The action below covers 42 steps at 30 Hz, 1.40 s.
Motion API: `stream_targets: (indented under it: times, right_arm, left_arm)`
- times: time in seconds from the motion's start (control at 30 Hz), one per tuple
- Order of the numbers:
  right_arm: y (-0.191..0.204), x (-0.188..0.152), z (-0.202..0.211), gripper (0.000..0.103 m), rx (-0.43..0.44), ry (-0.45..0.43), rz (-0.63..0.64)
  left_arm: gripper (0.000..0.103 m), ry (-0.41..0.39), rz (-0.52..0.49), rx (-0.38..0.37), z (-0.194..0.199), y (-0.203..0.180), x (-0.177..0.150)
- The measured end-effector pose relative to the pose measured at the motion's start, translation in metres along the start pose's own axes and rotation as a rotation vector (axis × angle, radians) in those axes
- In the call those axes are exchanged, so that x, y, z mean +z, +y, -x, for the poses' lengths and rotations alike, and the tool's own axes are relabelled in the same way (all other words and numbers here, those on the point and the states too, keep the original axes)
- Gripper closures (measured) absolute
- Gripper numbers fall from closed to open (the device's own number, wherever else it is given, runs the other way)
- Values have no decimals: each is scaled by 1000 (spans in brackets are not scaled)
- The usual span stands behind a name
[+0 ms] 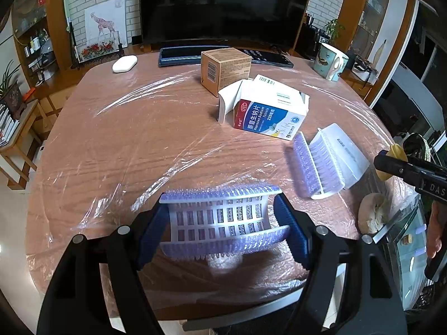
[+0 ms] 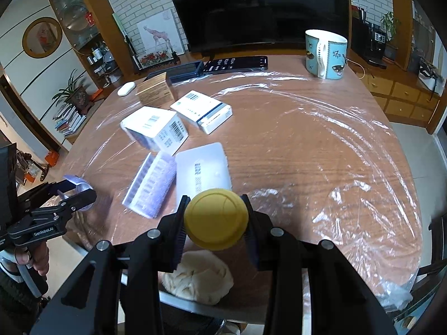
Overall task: Collect trash
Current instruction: 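Carry the hair roller and yellow cup in both tools over the trash bin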
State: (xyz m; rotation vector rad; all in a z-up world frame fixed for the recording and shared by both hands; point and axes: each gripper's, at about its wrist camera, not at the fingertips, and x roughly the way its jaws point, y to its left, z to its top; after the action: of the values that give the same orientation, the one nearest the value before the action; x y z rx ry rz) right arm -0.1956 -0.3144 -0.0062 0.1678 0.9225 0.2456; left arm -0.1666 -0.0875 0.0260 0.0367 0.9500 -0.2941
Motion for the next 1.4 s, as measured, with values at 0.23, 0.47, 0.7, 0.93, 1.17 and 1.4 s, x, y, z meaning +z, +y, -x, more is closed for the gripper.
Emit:
stream_targets:
  times: [0.23,0.47,0.7,0.93,1.17,1.4]
  right_arm:
    - [11,-13,10,67,27,5,17]
    - [18,-25,15,67,43,17,34]
    - [22,-33,19,67,58,25,44]
    - [26,-44,25,67,72,32,64]
    - [31,-56,29,67,82,44,82]
    - [38,-68,33,67,102,59,100]
  left_arm:
    - [27,-3,-8,-7,8,-5,-7]
    - [27,-7,-12,-8,18,-9,-15]
    - [27,-8,-8,-11,27,-14,-24]
    - [27,-3,-17,-17,35,-23,-35]
    - [27,6,-32,-20,41,-33,-48]
    - [27,8,-52,-19,48,-43,-59]
